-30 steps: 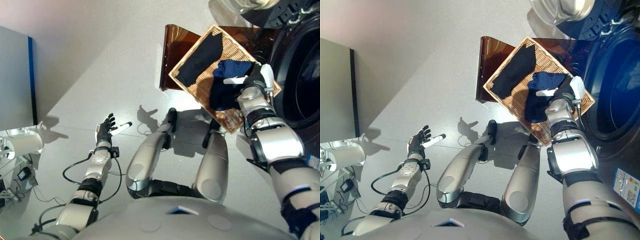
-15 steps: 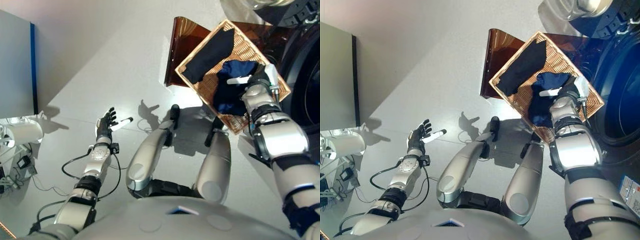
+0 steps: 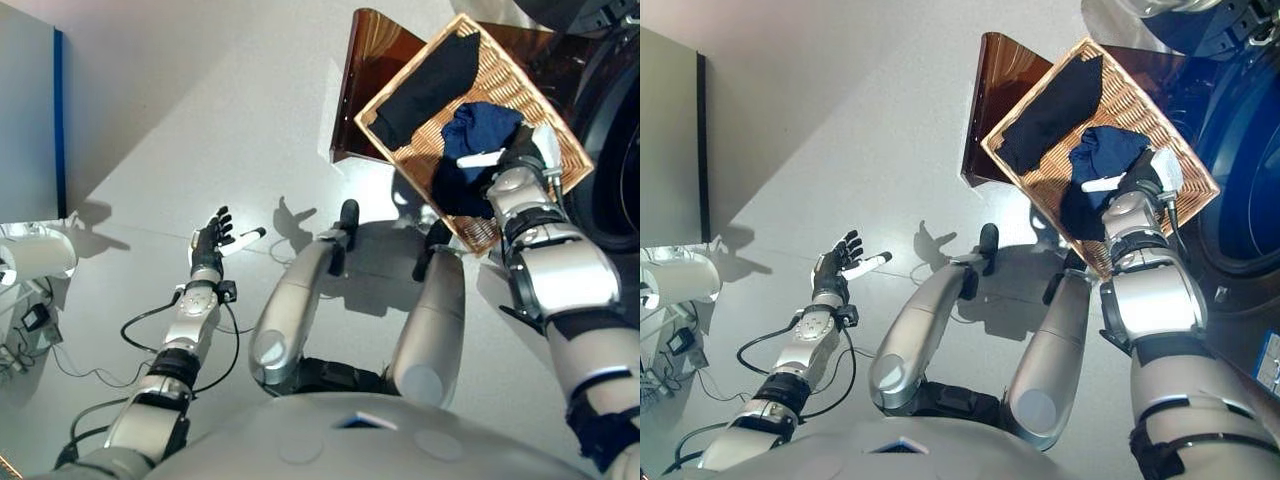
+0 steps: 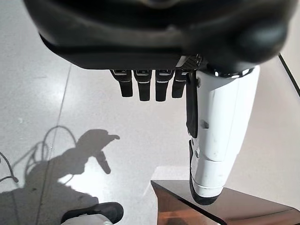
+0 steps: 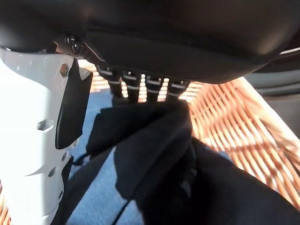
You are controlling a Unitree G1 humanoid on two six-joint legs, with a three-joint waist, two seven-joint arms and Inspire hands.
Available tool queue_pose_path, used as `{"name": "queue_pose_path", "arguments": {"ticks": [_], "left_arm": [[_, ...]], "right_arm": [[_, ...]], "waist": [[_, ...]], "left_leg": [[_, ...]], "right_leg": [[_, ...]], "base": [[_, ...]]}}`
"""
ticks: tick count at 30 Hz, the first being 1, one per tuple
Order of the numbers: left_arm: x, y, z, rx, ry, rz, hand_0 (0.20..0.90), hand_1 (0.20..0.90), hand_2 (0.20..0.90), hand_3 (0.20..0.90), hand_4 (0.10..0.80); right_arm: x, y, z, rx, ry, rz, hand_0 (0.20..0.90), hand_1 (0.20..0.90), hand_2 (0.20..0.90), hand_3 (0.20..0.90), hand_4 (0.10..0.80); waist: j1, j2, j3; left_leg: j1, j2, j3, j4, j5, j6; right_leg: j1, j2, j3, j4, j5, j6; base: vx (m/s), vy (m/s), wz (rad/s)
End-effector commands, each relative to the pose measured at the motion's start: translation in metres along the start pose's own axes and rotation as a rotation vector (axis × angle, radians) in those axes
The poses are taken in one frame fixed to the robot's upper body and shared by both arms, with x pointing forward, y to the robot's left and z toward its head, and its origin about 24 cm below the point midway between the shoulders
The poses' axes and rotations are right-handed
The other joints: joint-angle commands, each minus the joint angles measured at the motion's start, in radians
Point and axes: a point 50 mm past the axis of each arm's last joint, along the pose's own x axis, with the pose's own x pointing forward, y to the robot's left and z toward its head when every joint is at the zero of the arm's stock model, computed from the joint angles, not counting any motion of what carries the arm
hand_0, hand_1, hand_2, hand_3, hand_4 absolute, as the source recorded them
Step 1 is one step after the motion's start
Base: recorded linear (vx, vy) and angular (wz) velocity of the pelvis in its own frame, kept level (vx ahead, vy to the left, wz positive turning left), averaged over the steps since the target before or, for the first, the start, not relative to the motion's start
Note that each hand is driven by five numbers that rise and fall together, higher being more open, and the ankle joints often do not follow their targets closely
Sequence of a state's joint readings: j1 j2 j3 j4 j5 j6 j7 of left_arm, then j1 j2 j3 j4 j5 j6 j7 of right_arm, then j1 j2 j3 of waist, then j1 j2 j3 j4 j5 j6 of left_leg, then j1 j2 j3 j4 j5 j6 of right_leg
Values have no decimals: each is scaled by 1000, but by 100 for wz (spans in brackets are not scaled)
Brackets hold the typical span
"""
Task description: Pick up the clothes and place them into the washing machine
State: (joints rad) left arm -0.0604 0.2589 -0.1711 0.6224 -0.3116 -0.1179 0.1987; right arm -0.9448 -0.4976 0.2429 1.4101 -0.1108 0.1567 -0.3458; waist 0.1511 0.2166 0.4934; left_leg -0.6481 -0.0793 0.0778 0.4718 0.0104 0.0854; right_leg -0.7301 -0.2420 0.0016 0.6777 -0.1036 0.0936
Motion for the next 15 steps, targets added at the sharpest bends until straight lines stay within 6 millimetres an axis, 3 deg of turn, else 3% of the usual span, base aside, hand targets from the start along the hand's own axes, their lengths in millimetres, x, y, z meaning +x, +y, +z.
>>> {"name": "queue_pose_path", "arguments": {"ticks": [1,2,3,4,15], "left_arm": [[-10,49,9,52,-78,108,900,900,900,900,800],[-10,49,8,54,-74,109,900,900,900,900,800],[-11,50,8,61,-75,108,900,900,900,900,800],[-11,50,8,61,-75,108,900,900,900,900,800],[-11,54,8,73,-74,111,900,900,900,900,800]], "right_arm": [[2,-12,16,-38,-62,-49,900,900,900,900,800],[1,-10,16,-37,-62,-46,826,826,826,826,747],[1,-8,16,-29,-61,-41,403,403,403,403,445],[1,-7,16,-29,-61,-41,200,200,200,200,300],[1,-8,9,-21,-44,-42,200,200,200,200,300]], "waist": [[19,6,-18],[19,6,-19],[20,7,-22],[20,7,-22],[17,1,-40]], "left_leg": [[-64,-3,27,36,-47,-83],[-63,-4,26,35,-48,-82],[-61,-3,29,31,-48,-82],[-61,-3,29,30,-48,-82],[-56,-6,37,24,-54,-78]], "right_leg": [[5,4,32,0,-2,-25],[4,4,31,0,-2,-25],[4,5,31,-1,-1,-24],[5,5,31,-2,-1,-24],[-2,-1,38,0,3,-22]], "base": [[0,0,0],[0,0,0],[-3,8,-3],[-4,12,-4],[-7,9,0]]}}
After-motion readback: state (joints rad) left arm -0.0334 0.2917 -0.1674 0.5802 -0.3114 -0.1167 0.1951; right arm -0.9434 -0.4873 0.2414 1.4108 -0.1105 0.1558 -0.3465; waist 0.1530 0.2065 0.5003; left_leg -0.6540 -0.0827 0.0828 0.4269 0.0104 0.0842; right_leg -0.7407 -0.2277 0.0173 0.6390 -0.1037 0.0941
